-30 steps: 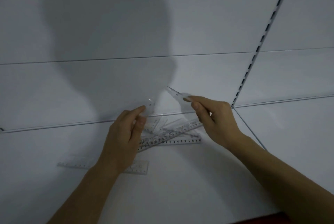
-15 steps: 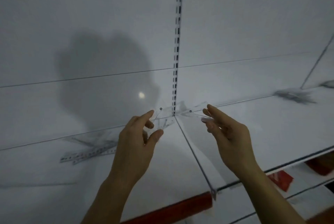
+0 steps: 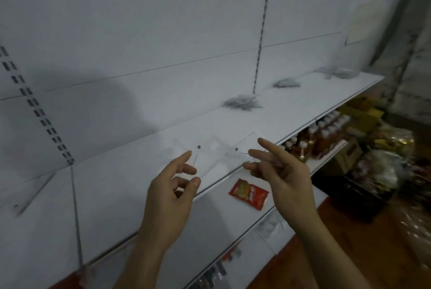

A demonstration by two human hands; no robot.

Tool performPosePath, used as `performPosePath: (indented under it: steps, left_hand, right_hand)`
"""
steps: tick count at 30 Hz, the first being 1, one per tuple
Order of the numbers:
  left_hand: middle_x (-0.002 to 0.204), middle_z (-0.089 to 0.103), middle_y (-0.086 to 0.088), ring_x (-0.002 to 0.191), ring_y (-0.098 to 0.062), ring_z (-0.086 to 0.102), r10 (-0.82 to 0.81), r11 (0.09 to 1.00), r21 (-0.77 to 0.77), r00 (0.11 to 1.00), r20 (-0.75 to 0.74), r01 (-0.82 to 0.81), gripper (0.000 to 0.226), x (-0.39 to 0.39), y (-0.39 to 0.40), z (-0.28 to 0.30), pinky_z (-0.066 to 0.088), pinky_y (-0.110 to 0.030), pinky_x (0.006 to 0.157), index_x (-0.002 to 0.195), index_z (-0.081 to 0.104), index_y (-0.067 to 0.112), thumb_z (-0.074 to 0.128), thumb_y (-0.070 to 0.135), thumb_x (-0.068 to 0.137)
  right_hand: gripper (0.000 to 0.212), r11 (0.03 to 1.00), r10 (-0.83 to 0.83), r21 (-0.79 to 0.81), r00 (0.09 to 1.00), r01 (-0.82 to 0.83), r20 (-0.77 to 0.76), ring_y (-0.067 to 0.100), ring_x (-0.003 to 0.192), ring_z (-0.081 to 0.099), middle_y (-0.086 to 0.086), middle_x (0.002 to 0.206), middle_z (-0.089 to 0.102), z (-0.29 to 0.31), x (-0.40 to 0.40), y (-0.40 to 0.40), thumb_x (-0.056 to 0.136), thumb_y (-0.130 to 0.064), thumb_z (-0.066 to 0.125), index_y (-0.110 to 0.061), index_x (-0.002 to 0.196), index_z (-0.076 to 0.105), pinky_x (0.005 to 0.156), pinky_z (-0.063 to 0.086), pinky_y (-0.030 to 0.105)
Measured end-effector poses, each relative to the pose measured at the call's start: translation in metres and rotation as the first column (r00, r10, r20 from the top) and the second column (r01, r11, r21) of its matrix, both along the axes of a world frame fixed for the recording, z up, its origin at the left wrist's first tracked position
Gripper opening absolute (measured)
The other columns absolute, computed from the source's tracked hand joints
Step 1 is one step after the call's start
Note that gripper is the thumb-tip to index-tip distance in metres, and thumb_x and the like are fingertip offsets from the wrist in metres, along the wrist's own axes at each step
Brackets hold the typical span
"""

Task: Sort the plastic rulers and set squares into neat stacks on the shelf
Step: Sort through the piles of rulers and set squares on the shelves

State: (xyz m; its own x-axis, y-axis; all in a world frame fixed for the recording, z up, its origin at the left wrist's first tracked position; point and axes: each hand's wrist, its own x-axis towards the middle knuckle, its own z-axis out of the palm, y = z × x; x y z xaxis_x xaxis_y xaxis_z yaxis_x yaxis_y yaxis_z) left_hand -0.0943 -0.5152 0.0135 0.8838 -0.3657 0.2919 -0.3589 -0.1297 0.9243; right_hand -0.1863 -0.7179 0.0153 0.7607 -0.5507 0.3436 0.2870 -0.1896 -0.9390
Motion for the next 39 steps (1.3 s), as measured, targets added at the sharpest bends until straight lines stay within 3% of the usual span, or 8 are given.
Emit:
performPosePath:
  steps: [7,12,17,23,27,30,35,39]
  left_hand:
    - [0.096,0.065,0.009,0.076,-0.019,0.069,-0.145,0.989,0.003,0.989,-0.008,0.145,0.049,0.006,-0.115,0.011,0.055,-0.024,0.066,0.126,0.061,0.036,0.053,-0.002,0.097]
    - [0.094,0.069,-0.003,0.076,-0.025,0.072,-0.121,0.991,-0.064,0.991,-0.062,0.117,0.042,0.047,-0.156,0.025,0.061,-0.031,0.071,0.121,0.066,0.027,0.056,-0.005,0.096]
    - [0.092,0.069,-0.004,0.079,-0.027,0.074,-0.089,0.993,-0.090,0.990,-0.112,0.079,0.040,0.108,-0.194,0.033,0.061,-0.034,0.074,0.117,0.069,0.024,0.057,-0.006,0.095]
    - [0.092,0.066,-0.011,0.080,-0.031,0.074,0.003,0.987,-0.159,0.976,-0.220,-0.039,0.038,0.150,-0.215,0.027,0.062,-0.033,0.075,0.114,0.071,0.021,0.055,-0.008,0.095]
    - [0.090,0.066,-0.012,0.078,-0.032,0.074,0.038,0.993,-0.102,0.965,-0.259,-0.066,0.037,0.158,-0.215,0.019,0.062,-0.034,0.072,0.112,0.071,0.019,0.055,-0.009,0.094]
    - [0.092,0.067,-0.014,0.078,-0.034,0.074,0.063,0.989,-0.110,0.954,-0.294,-0.099,0.038,0.161,-0.213,0.020,0.061,-0.032,0.070,0.112,0.073,0.020,0.056,-0.009,0.094]
    - [0.091,0.069,-0.010,0.078,-0.033,0.073,0.105,0.987,-0.085,0.943,-0.315,-0.139,0.039,0.169,-0.225,0.022,0.061,-0.031,0.069,0.113,0.072,0.017,0.054,-0.012,0.094]
    - [0.092,0.069,-0.009,0.079,-0.032,0.074,0.099,0.994,-0.014,0.947,-0.305,-0.109,0.040,0.181,-0.271,0.027,0.061,-0.035,0.072,0.116,0.070,0.019,0.055,-0.010,0.095]
  right_hand:
    - [0.036,0.954,-0.103,0.286,0.995,0.094,0.015,0.030,0.095,0.075,0.010,0.109,0.075,0.006,-0.023,-0.103,0.106,-0.001,0.037,-0.014,0.134,0.056,0.077,0.061,0.032]
    - [0.026,0.854,-0.138,0.501,0.989,0.142,-0.044,0.032,0.097,0.074,0.015,0.112,0.074,-0.003,0.018,-0.155,0.107,-0.006,0.040,-0.012,0.126,0.057,0.086,0.059,0.047]
    - [0.022,0.762,0.026,0.646,0.996,0.032,-0.080,0.029,0.097,0.074,0.013,0.107,0.076,-0.001,0.087,-0.205,0.104,-0.008,0.048,-0.001,0.113,0.067,0.082,0.058,0.041]
    - [0.017,0.851,0.104,0.524,0.972,0.023,-0.211,0.015,0.066,0.056,0.002,0.069,0.061,0.014,0.196,-0.263,0.097,-0.008,0.063,-0.007,0.101,0.079,0.066,0.047,0.029]
    - [0.015,0.935,0.156,0.353,0.922,-0.023,-0.353,0.016,0.061,0.061,0.009,0.072,0.062,0.017,0.262,-0.280,0.095,-0.004,0.062,-0.001,0.098,0.076,0.057,0.049,0.024]
    - [0.013,0.957,0.200,0.275,0.899,-0.093,-0.390,0.021,0.064,0.068,0.014,0.075,0.067,0.015,0.292,-0.286,0.093,-0.001,0.064,0.000,0.101,0.074,0.062,0.057,0.027]
    - [0.019,0.980,0.198,0.068,0.900,-0.186,-0.388,0.027,0.066,0.074,0.011,0.077,0.074,0.010,0.309,-0.307,0.092,-0.006,0.066,-0.012,0.110,0.067,0.061,0.056,0.030]
    - [0.012,0.941,0.227,-0.149,0.893,-0.304,-0.390,0.022,0.062,0.073,0.004,0.080,0.073,0.012,0.301,-0.337,0.092,-0.014,0.067,-0.020,0.101,0.071,0.060,0.055,0.031]
